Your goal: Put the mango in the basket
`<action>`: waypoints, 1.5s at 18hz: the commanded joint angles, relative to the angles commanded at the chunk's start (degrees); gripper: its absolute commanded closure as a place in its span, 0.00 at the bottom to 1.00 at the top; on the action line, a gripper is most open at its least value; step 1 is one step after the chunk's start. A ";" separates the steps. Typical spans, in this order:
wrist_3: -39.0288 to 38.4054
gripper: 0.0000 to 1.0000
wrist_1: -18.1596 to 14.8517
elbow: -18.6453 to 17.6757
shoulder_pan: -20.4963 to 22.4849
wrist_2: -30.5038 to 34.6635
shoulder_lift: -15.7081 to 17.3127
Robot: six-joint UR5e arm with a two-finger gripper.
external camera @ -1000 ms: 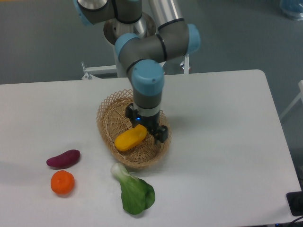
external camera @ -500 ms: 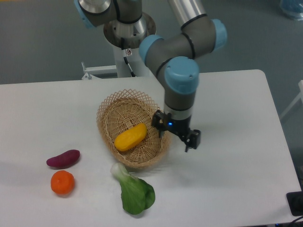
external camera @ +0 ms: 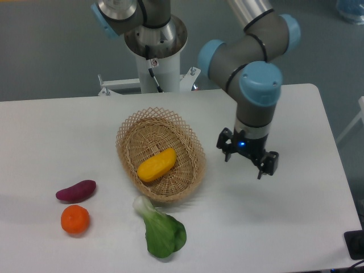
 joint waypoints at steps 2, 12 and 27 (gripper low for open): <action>0.45 0.00 -0.01 0.71 1.23 0.71 -0.88; 7.47 0.00 0.61 2.73 4.75 0.71 -3.35; 9.06 0.00 1.05 3.70 4.84 0.71 -4.22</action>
